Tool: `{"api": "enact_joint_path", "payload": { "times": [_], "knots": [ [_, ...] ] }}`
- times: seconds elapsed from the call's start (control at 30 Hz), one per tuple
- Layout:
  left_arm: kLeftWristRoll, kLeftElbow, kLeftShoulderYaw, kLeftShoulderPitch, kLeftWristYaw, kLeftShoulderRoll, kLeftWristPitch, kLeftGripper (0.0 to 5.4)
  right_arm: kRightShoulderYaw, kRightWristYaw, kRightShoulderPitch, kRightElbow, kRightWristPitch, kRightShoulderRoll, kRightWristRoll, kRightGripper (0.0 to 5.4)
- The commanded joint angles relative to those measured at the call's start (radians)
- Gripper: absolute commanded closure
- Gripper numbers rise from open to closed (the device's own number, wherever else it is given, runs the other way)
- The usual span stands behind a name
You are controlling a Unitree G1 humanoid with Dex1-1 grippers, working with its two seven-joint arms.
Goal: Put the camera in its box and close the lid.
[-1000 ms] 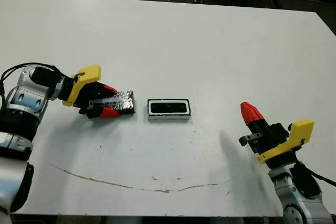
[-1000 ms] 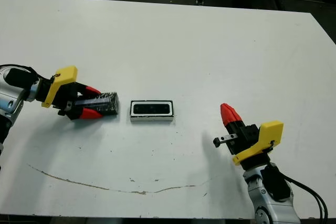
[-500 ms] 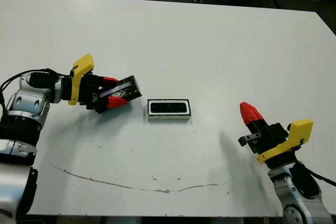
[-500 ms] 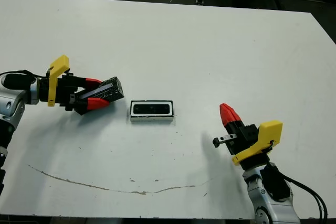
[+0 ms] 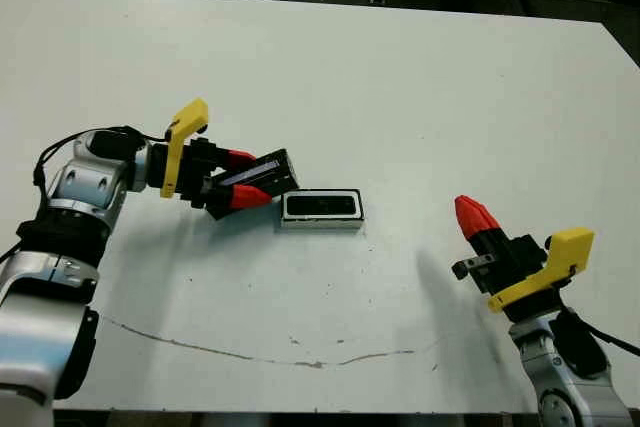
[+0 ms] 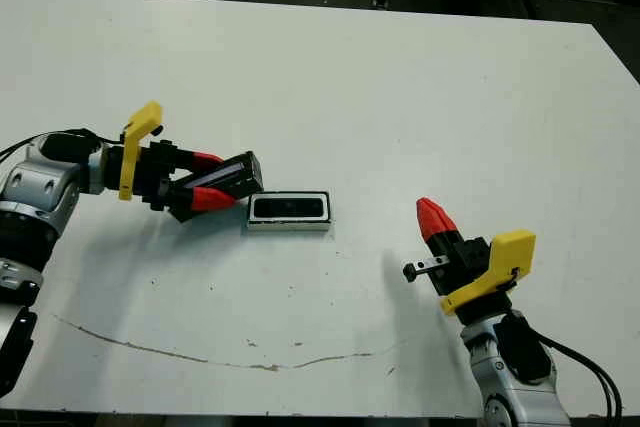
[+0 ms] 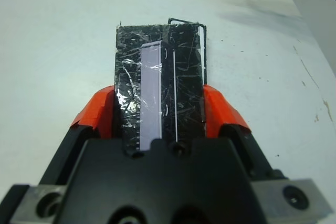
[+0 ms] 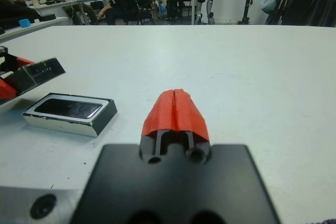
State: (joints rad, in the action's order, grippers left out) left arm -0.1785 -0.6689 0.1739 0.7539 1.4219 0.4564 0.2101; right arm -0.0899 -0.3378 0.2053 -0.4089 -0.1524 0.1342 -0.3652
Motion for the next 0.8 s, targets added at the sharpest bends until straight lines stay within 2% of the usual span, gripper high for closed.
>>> {"api": "enact_joint_path", "payload": {
  "times": [0.03,0.63,0.8],
  "knots": [
    [0.017,-0.021,0.018,0.012,0.004,-0.020,-0.015,2.24,-0.003,0.008,0.008,-0.004,-0.012,0.010,-0.003,5.40],
    [0.047,-0.037,0.060,-0.015,0.011,-0.074,-0.082,2.24,-0.002,0.008,0.005,-0.005,-0.014,0.015,-0.005,5.40],
    [0.026,-0.035,0.062,-0.025,0.025,-0.098,-0.062,2.24,-0.003,0.009,0.004,-0.010,-0.023,0.018,-0.007,5.40]
  ]
}}
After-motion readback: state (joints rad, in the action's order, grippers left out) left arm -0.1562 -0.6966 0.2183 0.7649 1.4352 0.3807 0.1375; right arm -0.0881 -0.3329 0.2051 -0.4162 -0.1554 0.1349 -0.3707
